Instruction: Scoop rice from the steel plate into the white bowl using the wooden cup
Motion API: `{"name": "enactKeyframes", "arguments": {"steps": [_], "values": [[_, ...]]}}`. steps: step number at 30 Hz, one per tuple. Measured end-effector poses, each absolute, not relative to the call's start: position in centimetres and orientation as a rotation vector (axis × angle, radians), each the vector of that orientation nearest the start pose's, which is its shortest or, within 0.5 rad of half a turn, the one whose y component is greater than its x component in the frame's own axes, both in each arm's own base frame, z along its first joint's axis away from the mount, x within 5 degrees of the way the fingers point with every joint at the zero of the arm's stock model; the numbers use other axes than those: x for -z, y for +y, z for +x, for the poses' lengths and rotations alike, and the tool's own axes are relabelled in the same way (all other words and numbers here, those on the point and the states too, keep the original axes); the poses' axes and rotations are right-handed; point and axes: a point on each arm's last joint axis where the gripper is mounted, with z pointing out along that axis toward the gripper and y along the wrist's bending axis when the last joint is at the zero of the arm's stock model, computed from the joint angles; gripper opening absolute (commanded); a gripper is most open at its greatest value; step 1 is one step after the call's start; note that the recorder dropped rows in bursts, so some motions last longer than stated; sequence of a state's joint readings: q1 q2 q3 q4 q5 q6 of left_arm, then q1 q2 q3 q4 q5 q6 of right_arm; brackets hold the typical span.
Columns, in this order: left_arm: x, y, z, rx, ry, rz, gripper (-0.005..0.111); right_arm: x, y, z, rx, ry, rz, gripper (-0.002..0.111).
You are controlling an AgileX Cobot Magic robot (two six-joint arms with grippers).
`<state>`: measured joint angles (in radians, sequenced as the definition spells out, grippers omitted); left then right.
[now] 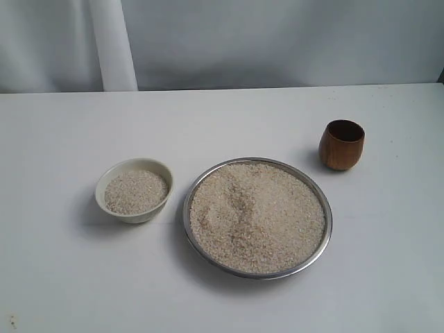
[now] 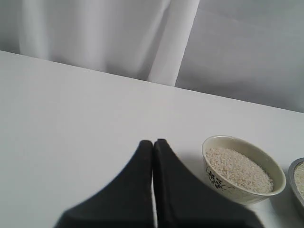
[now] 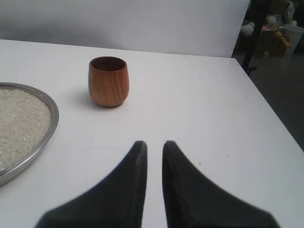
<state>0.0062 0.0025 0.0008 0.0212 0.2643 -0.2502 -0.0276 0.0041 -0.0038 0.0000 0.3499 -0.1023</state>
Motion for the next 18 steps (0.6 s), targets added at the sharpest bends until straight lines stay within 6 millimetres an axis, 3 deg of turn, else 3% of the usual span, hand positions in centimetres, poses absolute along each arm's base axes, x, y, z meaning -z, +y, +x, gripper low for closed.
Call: {"name": "enactKeyframes", "arguments": {"steps": [18], "values": [[-18.89, 0.08, 5.52, 0.158, 1.741, -0.21, 0.0, -18.43, -0.15, 5.39, 0.092, 1.816, -0.068, 0.011]]}}
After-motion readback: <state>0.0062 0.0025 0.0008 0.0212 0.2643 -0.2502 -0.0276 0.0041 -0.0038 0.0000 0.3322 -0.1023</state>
